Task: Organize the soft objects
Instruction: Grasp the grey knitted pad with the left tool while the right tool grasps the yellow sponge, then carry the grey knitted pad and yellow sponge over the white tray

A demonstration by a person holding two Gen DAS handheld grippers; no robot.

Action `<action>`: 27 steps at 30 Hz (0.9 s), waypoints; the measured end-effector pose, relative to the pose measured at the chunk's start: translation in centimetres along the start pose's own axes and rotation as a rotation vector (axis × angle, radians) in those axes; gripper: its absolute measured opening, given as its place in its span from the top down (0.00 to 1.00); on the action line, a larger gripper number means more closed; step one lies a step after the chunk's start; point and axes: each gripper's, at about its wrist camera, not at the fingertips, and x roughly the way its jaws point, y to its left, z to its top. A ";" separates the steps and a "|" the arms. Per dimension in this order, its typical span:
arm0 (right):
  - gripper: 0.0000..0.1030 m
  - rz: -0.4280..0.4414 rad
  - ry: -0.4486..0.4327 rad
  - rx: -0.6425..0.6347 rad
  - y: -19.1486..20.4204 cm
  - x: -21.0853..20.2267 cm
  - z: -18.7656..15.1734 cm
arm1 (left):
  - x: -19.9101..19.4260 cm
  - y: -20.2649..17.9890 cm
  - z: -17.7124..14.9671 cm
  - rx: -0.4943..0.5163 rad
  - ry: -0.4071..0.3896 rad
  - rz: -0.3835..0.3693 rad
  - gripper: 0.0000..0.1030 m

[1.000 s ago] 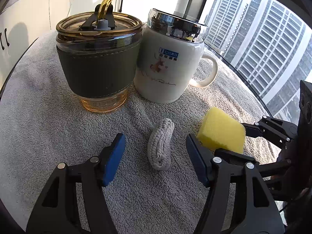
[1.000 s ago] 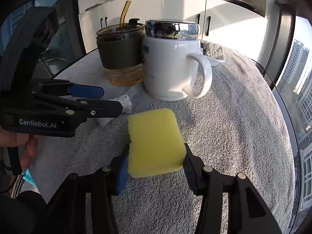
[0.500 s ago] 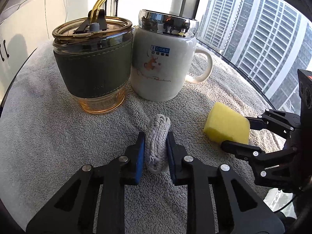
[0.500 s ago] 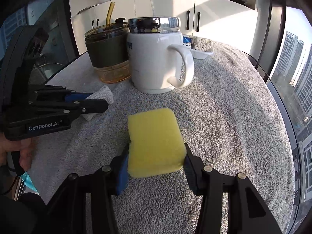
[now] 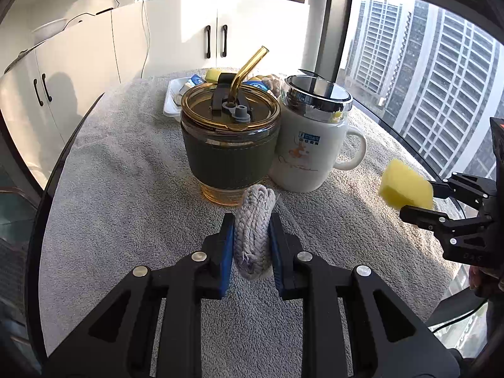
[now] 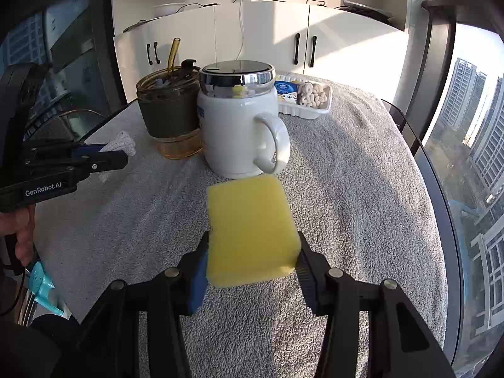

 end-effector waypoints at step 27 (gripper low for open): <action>0.50 -0.082 -0.077 -0.101 -13.6 4.2 27.6 | 7.5 10.8 23.8 0.084 -0.034 0.099 0.81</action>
